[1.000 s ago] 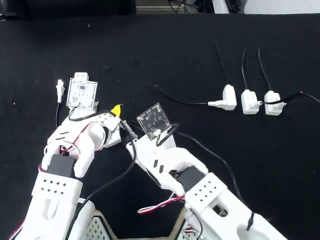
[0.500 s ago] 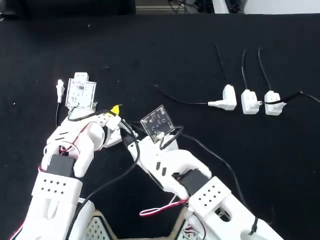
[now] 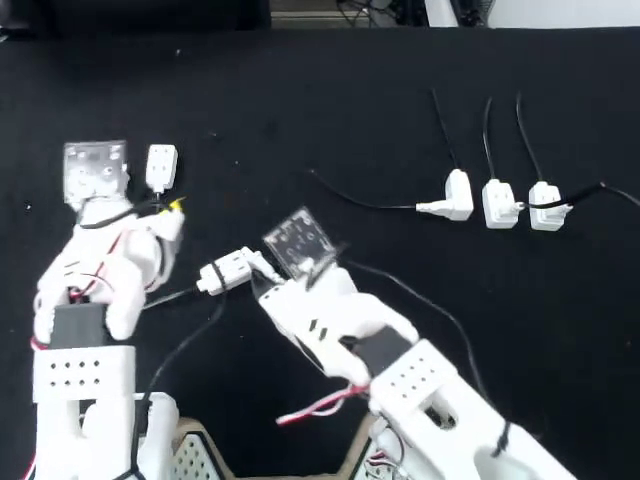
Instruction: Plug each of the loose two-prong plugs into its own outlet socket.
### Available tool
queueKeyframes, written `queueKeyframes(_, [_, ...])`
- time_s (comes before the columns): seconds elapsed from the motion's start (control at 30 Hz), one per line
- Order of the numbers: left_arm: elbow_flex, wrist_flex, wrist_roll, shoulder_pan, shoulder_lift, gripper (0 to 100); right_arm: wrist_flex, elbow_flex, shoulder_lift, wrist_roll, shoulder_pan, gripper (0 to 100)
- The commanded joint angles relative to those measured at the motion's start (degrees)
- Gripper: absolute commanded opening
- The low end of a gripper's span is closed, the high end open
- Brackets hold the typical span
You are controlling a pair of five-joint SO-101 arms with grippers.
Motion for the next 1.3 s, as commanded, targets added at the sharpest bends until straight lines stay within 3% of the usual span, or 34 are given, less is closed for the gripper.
queueKeyframes(0.0, [4.18, 0.26, -0.44, -7.43, -0.88, 20, 6.51, -13.05, 9.89, 1.85, 0.09, 1.0])
queueKeyframes(0.37, [24.22, -17.32, 9.67, -12.44, -0.88, 19, 37.1, -49.8, 34.95, 1.41, -0.18, 1.0])
queueKeyframes(0.53, [25.19, -17.67, 10.9, -12.44, -0.88, 19, 44.22, -60.7, 44.79, 1.41, -0.26, 1.0])
queueKeyframes(0.83, [25.98, -17.49, 10.37, -8.66, -0.7, 19, 47.3, -69.93, 58.86, -1.58, -0.35, 1.0])
queueKeyframes(1.17, [26.07, -17.49, 10.37, -8.13, -0.79, 19, 67.43, -92.09, 71.96, -3.08, 0.0, 1.0])
queueKeyframes(1.27, [25.45, -14.86, 8.26, -4.7, -0.26, 20, 72.09, -93.67, 71.25, -2.9, 2.29, 1.0])
